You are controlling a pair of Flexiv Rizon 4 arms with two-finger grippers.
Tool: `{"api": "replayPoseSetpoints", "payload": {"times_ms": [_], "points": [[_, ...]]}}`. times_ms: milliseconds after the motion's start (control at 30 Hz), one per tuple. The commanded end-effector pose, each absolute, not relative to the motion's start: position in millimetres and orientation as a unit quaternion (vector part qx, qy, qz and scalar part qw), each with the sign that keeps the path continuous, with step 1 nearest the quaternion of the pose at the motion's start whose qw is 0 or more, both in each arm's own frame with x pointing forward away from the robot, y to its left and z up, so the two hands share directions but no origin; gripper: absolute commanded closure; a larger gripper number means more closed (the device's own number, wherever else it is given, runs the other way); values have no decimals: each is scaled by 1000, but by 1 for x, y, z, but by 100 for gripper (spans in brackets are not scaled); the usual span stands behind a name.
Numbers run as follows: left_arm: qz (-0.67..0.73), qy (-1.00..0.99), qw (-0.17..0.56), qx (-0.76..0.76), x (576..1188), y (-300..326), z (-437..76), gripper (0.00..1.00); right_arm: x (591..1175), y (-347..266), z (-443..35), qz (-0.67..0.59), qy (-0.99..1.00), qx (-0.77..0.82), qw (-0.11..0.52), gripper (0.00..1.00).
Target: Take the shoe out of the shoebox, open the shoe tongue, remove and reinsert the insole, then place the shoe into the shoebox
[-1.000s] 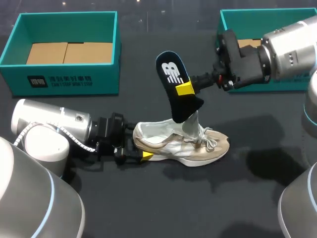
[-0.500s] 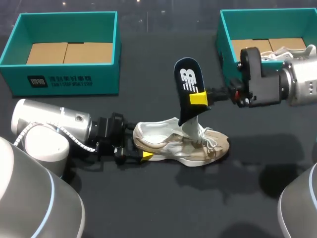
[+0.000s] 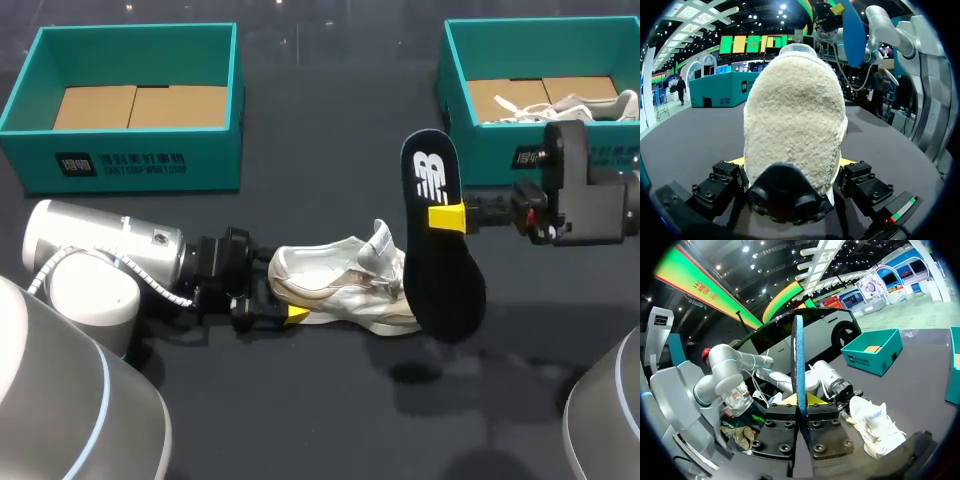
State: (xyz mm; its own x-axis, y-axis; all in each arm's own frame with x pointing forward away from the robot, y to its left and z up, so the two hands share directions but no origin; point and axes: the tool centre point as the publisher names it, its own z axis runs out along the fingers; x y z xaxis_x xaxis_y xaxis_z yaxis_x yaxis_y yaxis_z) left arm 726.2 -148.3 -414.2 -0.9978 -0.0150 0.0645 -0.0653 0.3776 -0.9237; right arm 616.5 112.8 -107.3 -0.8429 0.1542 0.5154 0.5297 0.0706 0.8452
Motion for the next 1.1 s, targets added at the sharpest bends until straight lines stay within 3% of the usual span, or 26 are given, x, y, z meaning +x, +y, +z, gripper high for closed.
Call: {"api": "replayPoseSetpoints", "payload": {"times_ms": [33,567,1100], "points": [[557,-830,22,25,725,-147,-417,100,597,105,-103,-642,-712,-254,128,100],[557,-830,22,25,725,-147,-417,100,554,89,-99,-658,-683,-312,64,100],[557,-830,22,25,725,-147,-417,100,552,88,-98,-661,-680,-313,59,100]]}}
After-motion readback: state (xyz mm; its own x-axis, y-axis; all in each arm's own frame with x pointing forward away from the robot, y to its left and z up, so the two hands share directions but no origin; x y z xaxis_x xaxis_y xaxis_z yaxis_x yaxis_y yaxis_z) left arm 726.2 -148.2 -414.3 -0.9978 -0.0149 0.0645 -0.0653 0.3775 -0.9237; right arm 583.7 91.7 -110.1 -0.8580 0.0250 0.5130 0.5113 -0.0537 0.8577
